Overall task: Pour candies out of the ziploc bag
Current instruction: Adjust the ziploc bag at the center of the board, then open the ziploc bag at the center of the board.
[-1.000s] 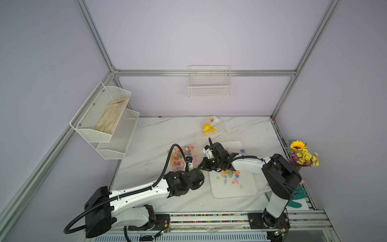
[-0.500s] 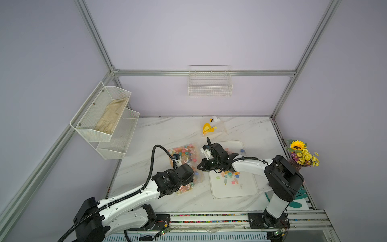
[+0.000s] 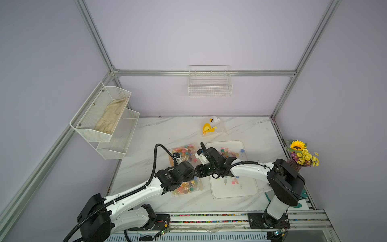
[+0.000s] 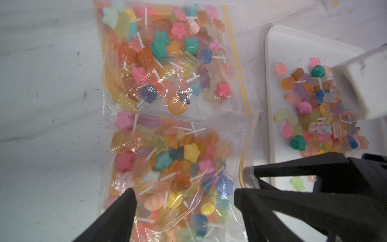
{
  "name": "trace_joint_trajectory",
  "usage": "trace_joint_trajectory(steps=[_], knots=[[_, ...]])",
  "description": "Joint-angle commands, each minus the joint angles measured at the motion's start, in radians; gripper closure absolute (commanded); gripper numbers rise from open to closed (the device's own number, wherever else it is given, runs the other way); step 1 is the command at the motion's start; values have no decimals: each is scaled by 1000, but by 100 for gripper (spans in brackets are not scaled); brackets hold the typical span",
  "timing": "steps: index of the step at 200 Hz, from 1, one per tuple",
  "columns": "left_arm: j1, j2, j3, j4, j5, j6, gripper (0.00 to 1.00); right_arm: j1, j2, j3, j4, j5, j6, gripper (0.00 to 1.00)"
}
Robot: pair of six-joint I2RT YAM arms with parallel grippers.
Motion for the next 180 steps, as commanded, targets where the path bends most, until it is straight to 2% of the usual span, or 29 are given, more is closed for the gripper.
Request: trace_joint_trajectory(steps=[1,61,143,180], knots=[[8,7,63,10,4,23,22,-34,-14,-6,-15,49,39,62],[9,92,164,-20,19,55,21,-178,-99,-80,13,44,75,49],[11,362,419,-66,93,87,20,-320,-204,-160,15,98,87,41],[11,484,543,-105,163,160,22,-361,-223,-189,16,96,84,40]])
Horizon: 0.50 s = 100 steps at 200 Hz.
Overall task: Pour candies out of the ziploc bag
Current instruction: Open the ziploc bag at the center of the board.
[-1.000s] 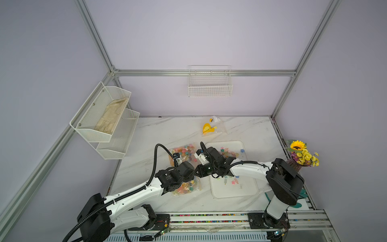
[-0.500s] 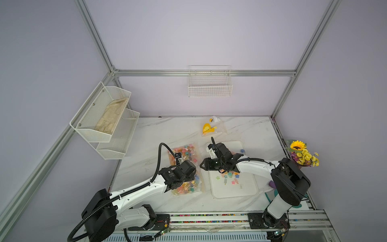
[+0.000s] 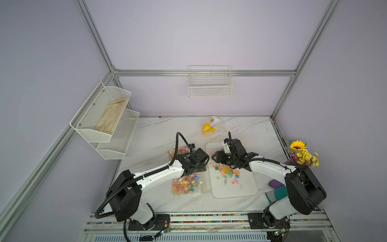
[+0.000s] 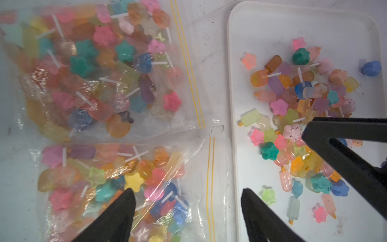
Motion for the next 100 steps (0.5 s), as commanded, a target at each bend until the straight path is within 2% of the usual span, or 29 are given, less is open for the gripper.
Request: trace_joint_trajectory(steps=[1,40,73,100], knots=[[6,48,146,-32,49,58,22,-25,-30,-20,20,15,8,40],[6,127,202,-67,57,59,28,-38,-33,-24,29,11,-1,39],[6,162,218,-84,67,70,42,-44,-25,-23,36,8,-7,38],[5,185,222,-86,82,72,45,-49,-19,-24,39,6,-9,38]])
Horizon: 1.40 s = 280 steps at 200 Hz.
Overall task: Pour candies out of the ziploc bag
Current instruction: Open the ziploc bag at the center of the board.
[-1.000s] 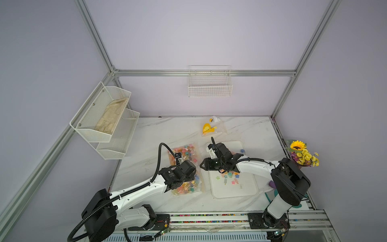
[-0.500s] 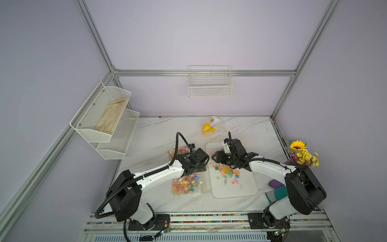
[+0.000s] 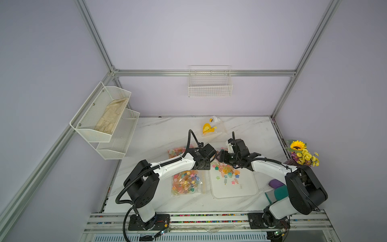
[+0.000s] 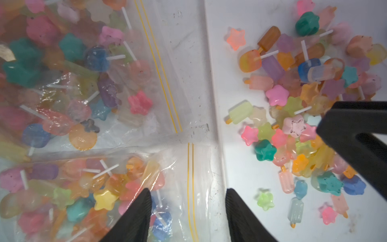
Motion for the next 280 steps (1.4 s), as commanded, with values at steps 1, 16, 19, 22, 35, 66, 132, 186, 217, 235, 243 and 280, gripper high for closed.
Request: trace_joint_trajectory(steps=[1,16,19,22,35,66,132,186,217,235,243,280], knots=[[6,13,77,-14,19,17,45,-7,-16,-9,30,0,-7,38],[6,28,82,-14,26,18,46,-9,-16,-9,31,-3,-7,38],[6,31,84,-13,27,18,46,-9,-16,-8,31,-3,-7,38],[6,34,85,-14,28,18,47,-10,-16,-9,31,-3,-7,38],[6,47,92,-14,32,21,49,-10,-15,-9,32,-3,-6,38],[6,65,98,-15,25,20,55,-12,-15,-9,31,-6,-6,37],[6,91,107,-26,16,20,59,-15,-14,-9,31,-9,-4,37],[6,104,120,-26,21,20,60,-14,-15,-9,31,-12,-4,36],[6,101,122,-30,15,17,62,-15,-14,-10,32,-14,-4,36],[6,96,126,-30,21,12,61,-15,-11,-11,31,-15,-4,36],[6,93,128,-30,25,11,61,-15,-10,-9,32,-16,-5,36],[5,104,132,-29,48,5,61,-16,-10,-9,33,-16,-6,35]])
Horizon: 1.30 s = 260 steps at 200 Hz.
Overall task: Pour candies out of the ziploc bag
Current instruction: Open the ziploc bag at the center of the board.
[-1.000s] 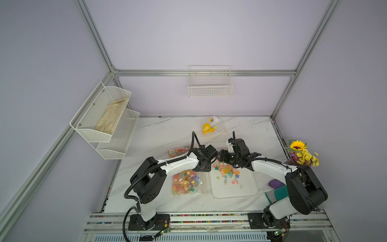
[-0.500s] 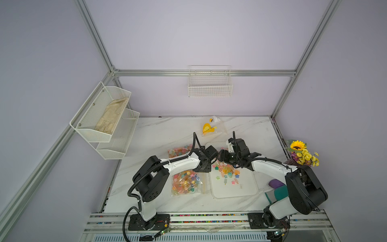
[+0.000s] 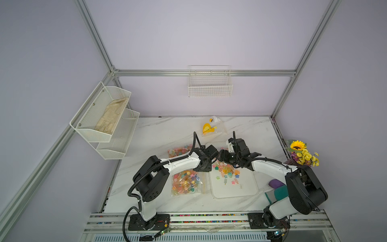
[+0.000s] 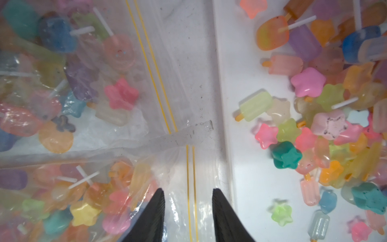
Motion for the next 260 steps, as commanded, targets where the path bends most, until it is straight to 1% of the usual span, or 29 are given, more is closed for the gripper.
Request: trace_joint_trajectory(steps=[1,105,260], knots=[[5,5,87,-4,13,3,61,-6,-10,-9,22,-4,-4,35],[-1,0,86,1,27,-3,61,-6,-11,-10,23,-9,-4,34],[-12,16,58,8,47,-10,65,-6,-14,-11,22,-9,-4,33]])
